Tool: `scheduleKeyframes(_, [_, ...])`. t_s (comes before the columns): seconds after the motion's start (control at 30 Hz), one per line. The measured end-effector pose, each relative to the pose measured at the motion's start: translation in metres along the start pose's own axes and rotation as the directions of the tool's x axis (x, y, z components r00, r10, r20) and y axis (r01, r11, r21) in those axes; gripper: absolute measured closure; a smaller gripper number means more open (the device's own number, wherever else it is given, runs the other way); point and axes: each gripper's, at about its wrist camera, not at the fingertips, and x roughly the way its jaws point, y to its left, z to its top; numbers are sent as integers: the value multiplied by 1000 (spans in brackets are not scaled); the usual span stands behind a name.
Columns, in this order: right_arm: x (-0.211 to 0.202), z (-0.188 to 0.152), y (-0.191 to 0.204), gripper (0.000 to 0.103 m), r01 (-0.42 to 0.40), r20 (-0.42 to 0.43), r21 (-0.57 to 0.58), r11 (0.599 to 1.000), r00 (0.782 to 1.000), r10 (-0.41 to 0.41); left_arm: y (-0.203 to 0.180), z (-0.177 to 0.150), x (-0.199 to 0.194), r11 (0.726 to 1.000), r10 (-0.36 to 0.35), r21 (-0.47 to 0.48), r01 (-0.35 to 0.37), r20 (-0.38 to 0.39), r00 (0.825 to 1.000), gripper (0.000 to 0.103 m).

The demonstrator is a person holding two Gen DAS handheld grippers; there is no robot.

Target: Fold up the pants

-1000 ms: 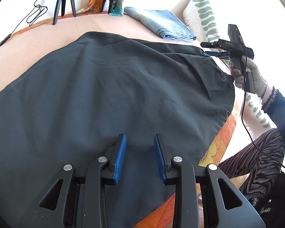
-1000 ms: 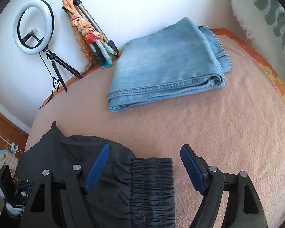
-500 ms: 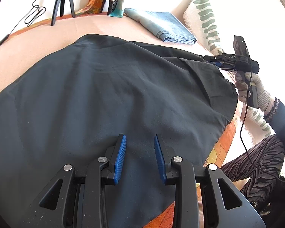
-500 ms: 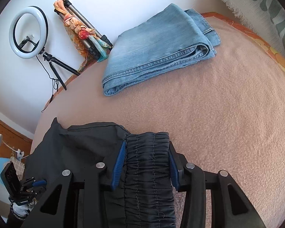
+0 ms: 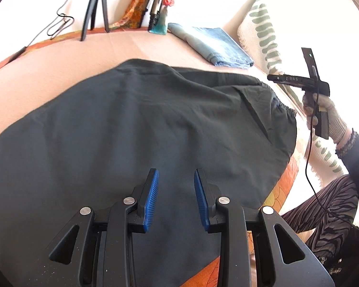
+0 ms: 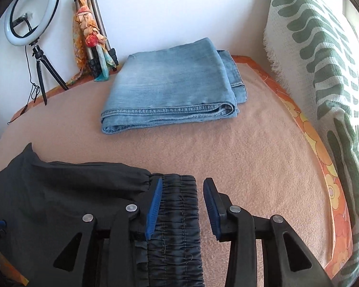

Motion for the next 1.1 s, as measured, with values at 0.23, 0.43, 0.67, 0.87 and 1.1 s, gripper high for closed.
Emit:
scheduleKeyframes(0.23, [-48, -3, 79, 46, -183, 55, -129, 975, 980, 192, 44, -4, -61, 990, 66, -132, -45, 166, 984, 56])
scheduleKeyframes(0.43, [-81, -15, 164, 35, -310, 68, -280, 909, 938, 341, 94, -15, -127, 950, 152, -307, -66, 268, 951, 56])
scheduleKeyframes(0.67, [-86, -33, 228, 31, -391, 28, -383, 837, 901, 434, 157, -57, -220, 871, 336, -463, -166, 316, 887, 51])
scheduleKeyframes(0.87, [-74, -48, 251, 30, -445, -35, -393, 805, 882, 470, 228, -124, -275, 734, 448, -665, -140, 318, 836, 48])
scheduleKeyframes(1.1, [-61, -52, 250, 27, -496, -77, -320, 807, 863, 500, 304, -211, -303, 522, 527, -852, -33, 292, 798, 48])
